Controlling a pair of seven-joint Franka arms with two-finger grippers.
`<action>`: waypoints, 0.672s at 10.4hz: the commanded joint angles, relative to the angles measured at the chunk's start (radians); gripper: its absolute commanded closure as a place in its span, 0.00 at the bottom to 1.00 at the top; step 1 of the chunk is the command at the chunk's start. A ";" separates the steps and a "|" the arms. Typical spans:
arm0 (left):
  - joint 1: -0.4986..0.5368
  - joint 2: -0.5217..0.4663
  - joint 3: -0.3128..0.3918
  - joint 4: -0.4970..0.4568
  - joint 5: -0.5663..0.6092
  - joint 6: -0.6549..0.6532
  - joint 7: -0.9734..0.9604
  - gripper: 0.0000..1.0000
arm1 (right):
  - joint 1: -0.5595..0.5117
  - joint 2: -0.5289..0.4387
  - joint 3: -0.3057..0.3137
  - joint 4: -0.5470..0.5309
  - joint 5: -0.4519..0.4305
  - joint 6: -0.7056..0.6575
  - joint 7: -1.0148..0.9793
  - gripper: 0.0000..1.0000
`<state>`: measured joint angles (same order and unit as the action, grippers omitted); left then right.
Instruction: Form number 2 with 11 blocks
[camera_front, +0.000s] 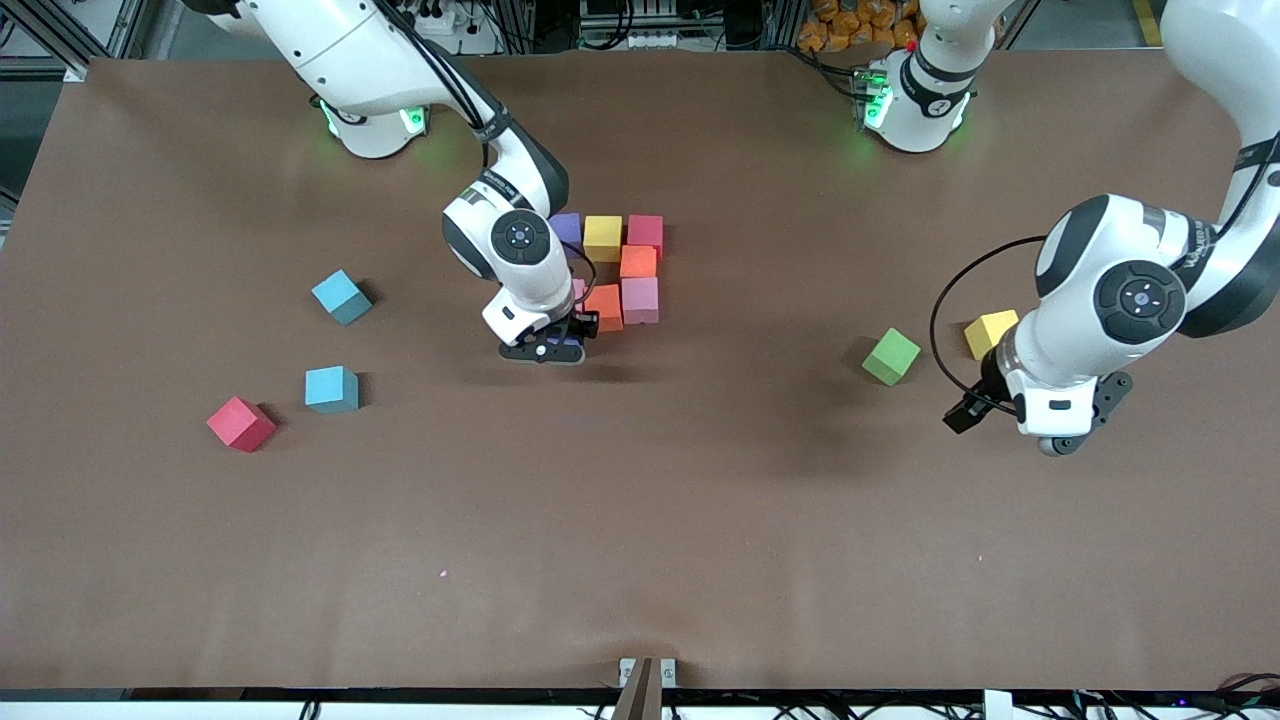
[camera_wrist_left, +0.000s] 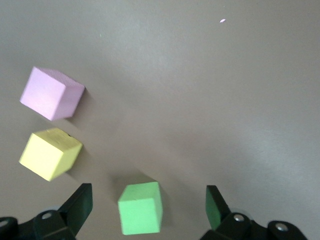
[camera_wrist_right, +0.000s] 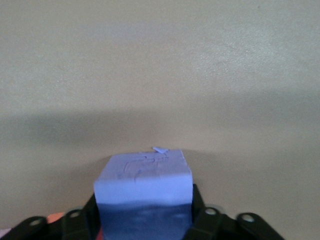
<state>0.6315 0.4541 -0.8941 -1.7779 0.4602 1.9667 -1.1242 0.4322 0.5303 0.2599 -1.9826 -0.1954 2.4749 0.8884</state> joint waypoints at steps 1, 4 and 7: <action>-0.039 -0.098 0.103 -0.058 -0.076 -0.002 0.156 0.00 | -0.006 -0.045 -0.005 -0.004 0.002 -0.016 0.017 0.00; -0.200 -0.130 0.327 -0.066 -0.147 0.008 0.314 0.00 | -0.065 -0.140 -0.005 -0.005 0.005 -0.114 -0.029 0.00; -0.277 -0.124 0.469 -0.069 -0.163 0.015 0.463 0.00 | -0.194 -0.237 -0.004 -0.013 0.005 -0.189 -0.291 0.00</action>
<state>0.3735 0.3651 -0.4810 -1.8171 0.3287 1.9658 -0.7421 0.3103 0.3535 0.2478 -1.9658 -0.1957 2.3133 0.7222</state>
